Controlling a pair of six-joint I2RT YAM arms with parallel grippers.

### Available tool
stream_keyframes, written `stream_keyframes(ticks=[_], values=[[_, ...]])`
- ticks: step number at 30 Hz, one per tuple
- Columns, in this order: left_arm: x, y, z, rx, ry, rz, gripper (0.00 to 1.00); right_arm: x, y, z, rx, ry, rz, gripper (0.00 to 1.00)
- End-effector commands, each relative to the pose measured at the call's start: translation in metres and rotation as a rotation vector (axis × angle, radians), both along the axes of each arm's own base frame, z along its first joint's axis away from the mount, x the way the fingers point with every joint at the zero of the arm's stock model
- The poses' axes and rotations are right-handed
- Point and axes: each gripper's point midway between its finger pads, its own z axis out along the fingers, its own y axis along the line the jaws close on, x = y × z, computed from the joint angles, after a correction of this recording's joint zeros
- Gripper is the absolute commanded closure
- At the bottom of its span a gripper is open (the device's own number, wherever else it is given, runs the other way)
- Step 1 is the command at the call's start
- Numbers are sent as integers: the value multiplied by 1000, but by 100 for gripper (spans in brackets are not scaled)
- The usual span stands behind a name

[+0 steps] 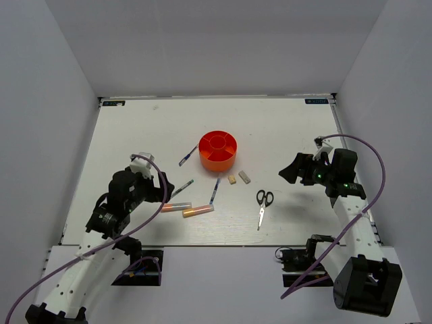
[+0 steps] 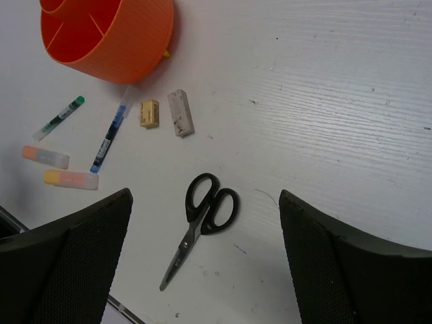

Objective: Sort the stationery into containers
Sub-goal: Move the pen to the center of the board.

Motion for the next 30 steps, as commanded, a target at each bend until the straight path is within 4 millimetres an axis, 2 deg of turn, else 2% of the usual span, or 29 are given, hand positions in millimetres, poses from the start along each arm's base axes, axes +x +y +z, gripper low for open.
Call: stream_keyframes(ticks=[1, 10, 11, 13, 14, 15, 16, 17, 18, 19, 20, 21, 22, 23, 24, 25, 26, 27, 28, 29, 30], values=[[0, -5, -3, -3, 8, -25, 0, 4, 0, 12, 3, -47, 11, 10], [2, -4, -9, 2, 39, -13, 2, 0, 5, 10, 5, -62, 74, 10], [2, -3, -9, 3, 40, -5, 5, -5, 9, 9, 16, -50, 103, 10], [5, -2, -13, 5, 56, 9, 26, -12, 10, 0, -47, -99, 198, 10], [7, -3, -13, 3, 60, 16, 39, -21, 22, 5, -3, -129, 292, 11], [8, -4, -25, 13, 114, 23, 75, -24, 21, 1, -29, -137, 318, 28], [11, -7, -21, 0, 124, 27, 88, -24, 21, 3, -32, -126, 319, 58], [10, -7, -26, 6, 159, 27, 98, -23, 20, 2, -40, -113, 310, 100], [11, -10, -39, 21, 253, 34, 100, -21, 18, 3, -44, -90, 300, 100], [16, -12, -33, 19, 261, 32, 100, -18, 14, 1, -71, -86, 280, 100], [19, -14, -35, 26, 288, 34, 100, -17, 13, 0, -87, -88, 282, 65], [34, -18, -36, 53, 334, 34, 73, -16, 12, -1, -92, -78, 285, 37], [34, -18, -40, 74, 370, 35, 67, -15, 13, 1, -101, -84, 295, 25], [37, -18, -65, 124, 477, 37, 63, -14, 14, 5, -99, -83, 305, 28], [56, -23, -46, 143, 431, 18, 58, -17, 15, -1, -89, -45, 315, 36], [63, -25, -49, 175, 439, 12, 51, -18, 16, 0, -91, -42, 321, 50], [82, -30, -53, 228, 459, 1, 49, -18, 16, -3, -97, -34, 320, 77], [88, -31, -57, 260, 464, -18, 49, -18, 16, -4, -97, -30, 318, 84], [94, -33, -60, 273, 470, -24, 56, -18, 17, -4, -97, -30, 321, 85], [107, -37, -74, 303, 495, -46, 61, -19, 18, -4, -97, -32, 326, 83], [118, -38, -72, 310, 475, -49, 67, -19, 19, -2, -96, -38, 327, 79]])
